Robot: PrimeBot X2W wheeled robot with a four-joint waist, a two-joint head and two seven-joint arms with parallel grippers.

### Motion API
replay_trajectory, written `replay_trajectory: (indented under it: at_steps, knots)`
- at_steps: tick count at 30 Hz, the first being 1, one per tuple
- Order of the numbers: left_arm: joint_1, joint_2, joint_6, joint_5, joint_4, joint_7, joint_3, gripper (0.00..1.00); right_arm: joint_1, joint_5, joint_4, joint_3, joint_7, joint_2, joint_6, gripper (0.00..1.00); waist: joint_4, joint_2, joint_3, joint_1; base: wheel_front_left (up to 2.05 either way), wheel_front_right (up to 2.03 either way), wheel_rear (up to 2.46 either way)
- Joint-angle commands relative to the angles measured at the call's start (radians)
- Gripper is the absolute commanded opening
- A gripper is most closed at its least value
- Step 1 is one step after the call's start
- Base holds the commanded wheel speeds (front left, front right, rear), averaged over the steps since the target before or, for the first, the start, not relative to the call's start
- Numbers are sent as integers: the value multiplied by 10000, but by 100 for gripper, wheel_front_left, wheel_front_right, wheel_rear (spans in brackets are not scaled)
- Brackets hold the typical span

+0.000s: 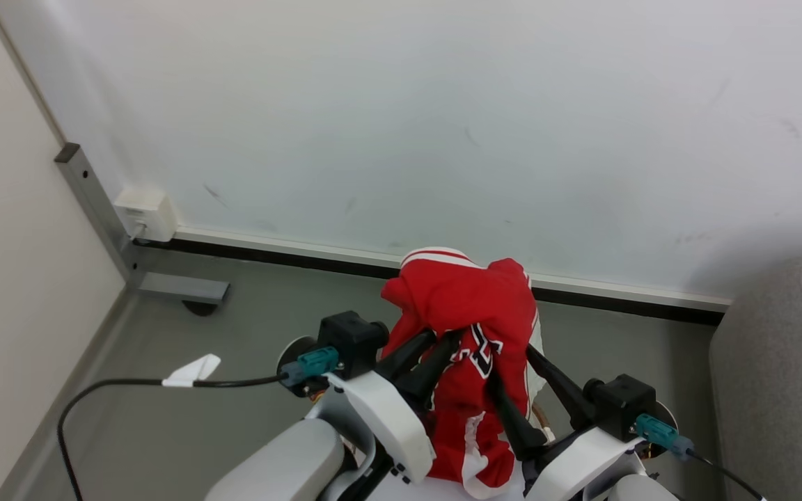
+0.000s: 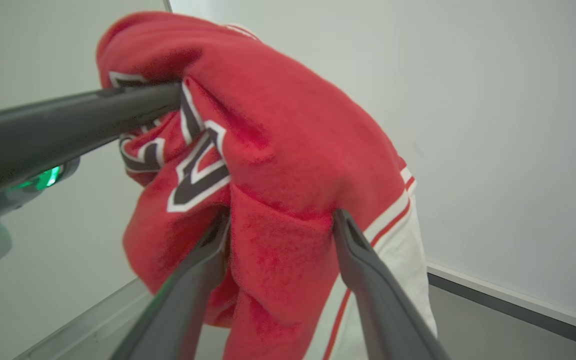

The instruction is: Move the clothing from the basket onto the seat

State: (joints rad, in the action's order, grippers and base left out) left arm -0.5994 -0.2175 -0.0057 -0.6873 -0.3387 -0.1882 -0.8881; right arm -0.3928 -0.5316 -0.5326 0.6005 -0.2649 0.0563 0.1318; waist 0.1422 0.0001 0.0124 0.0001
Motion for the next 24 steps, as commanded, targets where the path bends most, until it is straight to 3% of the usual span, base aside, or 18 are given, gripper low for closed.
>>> replay_trajectory:
  at_steps: [1,16,17,18,19,24]
  knots:
    - [-84,22,-30,121,0,-2,-20,0,-107,-94,-141,-20,9,2,-21,100,105,-1,22,-1,0,0,0]
    - [128,370,-273,277,280,341,-843,0,-901,-332,-1663,138,9,-50,-21,99,652,-1,17,-1,0,0,0]
    - [146,362,-273,261,290,332,-856,0,-915,-357,-1648,138,9,-51,-21,69,657,-1,18,-1,0,0,0]
    - [155,348,-264,244,298,334,-860,0,-923,-388,-1608,153,9,-50,-21,20,654,-1,19,-1,0,0,0]
    - [163,329,-253,213,290,325,-847,0,-926,-415,-1575,173,9,-51,-21,0,644,-1,18,-1,0,0,0]
    - [201,258,-163,68,200,258,-745,0,-859,-449,-1404,267,8,-51,-21,0,523,-1,35,-1,0,0,0]
